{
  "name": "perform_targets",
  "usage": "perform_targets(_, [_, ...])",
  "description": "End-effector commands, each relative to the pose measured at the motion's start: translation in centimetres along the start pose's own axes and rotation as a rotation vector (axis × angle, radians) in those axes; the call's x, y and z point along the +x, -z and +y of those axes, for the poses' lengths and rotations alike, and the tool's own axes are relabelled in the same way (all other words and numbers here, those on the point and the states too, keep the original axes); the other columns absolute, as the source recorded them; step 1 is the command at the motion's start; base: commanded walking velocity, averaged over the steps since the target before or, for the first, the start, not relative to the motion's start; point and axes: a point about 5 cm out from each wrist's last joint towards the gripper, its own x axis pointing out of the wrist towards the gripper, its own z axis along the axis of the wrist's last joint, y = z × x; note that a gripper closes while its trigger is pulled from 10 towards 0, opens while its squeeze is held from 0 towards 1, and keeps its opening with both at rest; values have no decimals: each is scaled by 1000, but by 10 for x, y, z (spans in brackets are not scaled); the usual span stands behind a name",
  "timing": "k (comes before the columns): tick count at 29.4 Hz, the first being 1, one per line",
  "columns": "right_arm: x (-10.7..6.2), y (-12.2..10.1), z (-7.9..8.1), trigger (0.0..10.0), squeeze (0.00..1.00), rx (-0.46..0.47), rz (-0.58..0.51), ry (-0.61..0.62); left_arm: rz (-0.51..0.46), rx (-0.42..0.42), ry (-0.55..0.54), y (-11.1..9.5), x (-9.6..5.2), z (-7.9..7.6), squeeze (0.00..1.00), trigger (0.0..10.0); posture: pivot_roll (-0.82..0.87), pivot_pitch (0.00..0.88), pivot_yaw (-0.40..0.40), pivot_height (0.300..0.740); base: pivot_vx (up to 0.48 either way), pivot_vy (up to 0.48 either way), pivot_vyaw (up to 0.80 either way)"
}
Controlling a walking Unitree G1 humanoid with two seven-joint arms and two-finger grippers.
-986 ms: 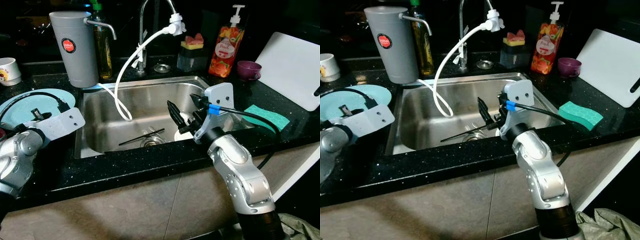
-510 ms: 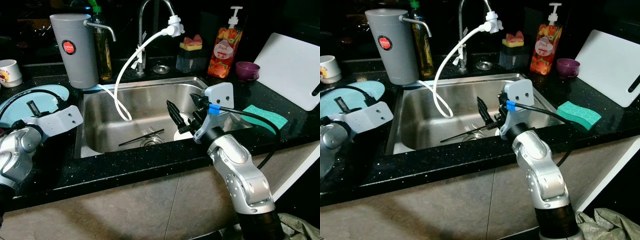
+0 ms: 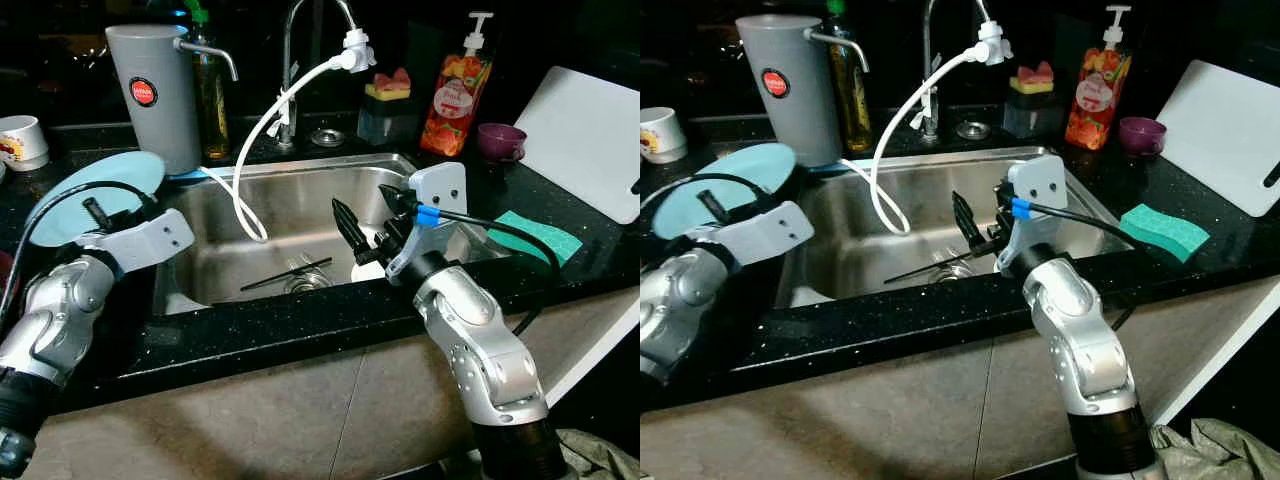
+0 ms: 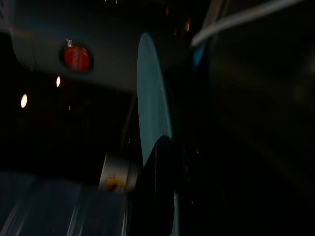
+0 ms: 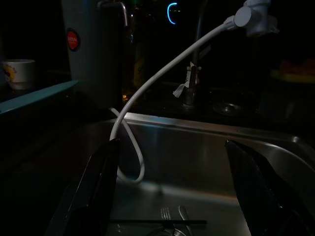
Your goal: Kitchen organization
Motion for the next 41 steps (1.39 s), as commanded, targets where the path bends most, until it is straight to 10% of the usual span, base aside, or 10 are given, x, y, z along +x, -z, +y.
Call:
perform_targets(1, [1, 0, -2, 10000, 0, 8, 1, 2, -44, -19, -22, -5, -2, 2, 0, 10000, 51, 176, -54, 740, 0, 0, 0])
perform_targets(8, [2, 0, -4, 10000, 0, 82, 4, 3, -264, -83, -79, -39, -14, 4, 0, 10000, 54, 170, -59, 740, 0, 0, 0])
perform_targets(29, [13, -4, -5, 10000, 0, 851, 5, -36, -736, -136, 37, -114, -34, -29, 0, 10000, 49, 160, -78, 740, 0, 0, 0])
perform_targets(41, [15, 6, -8, 10000, 0, 926, 90, -5, -875, -120, 104, -134, -39, -39, 0, 10000, 47, 162, -80, 740, 0, 0, 0])
